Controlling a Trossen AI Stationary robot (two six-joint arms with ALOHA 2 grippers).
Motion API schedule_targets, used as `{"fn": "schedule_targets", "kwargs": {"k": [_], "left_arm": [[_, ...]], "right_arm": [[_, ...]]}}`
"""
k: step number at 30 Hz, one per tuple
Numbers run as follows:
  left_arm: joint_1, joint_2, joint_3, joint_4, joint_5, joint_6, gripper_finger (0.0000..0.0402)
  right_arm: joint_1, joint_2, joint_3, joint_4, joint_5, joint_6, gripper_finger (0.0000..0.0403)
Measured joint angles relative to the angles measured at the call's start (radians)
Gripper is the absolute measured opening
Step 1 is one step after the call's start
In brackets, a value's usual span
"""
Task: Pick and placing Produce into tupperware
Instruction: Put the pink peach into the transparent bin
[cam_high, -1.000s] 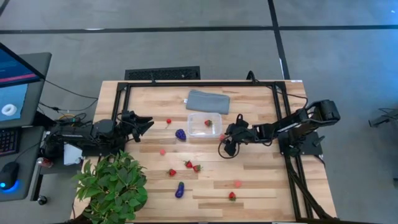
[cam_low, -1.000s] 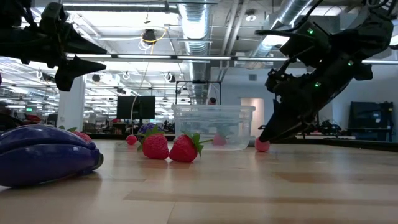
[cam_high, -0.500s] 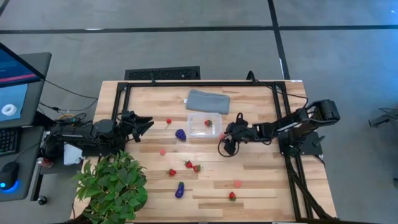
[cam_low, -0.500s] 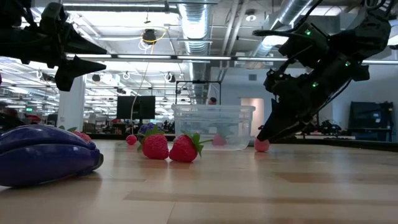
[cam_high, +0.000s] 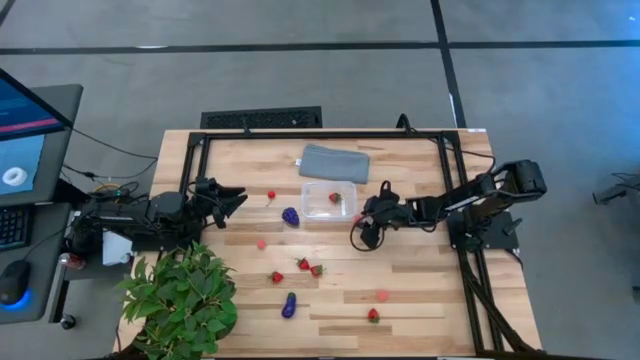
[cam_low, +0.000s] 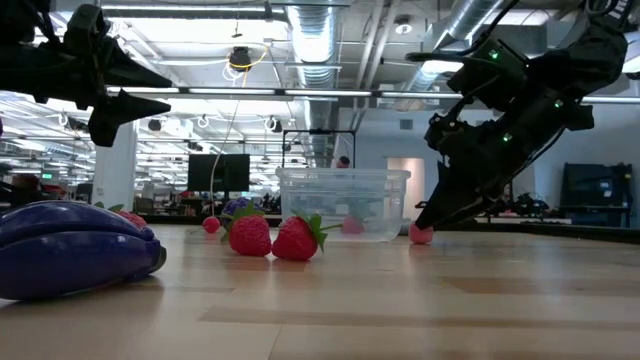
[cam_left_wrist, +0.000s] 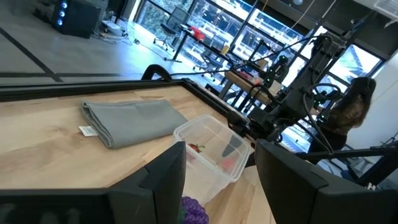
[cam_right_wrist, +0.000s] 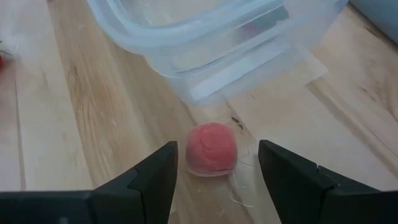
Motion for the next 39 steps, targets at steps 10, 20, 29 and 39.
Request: {"fn": "schedule_targets", "kwargs": {"k": [10, 20, 29, 39], "left_arm": [[0.000, 0.000, 0.000, 0.000, -0.001, 0.003, 0.0183], [0.000, 0.000, 0.000, 0.000, -0.001, 0.004, 0.0183], [0.000, 0.000, 0.000, 0.000, -0.001, 0.003, 0.0183], [0.000, 0.000, 0.000, 0.000, 0.000, 0.003, 0.0183]], "right_arm": [[0.000, 0.000, 0.000, -0.003, 0.000, -0.009, 0.0249], [0.000, 0.000, 0.000, -0.003, -0.006, -0.009, 0.0246], [0.000, 0.000, 0.000, -0.003, -0.024, -0.007, 0.0197], [0.000, 0.000, 0.000, -0.002, -0.027, -0.006, 0.0150]]}}
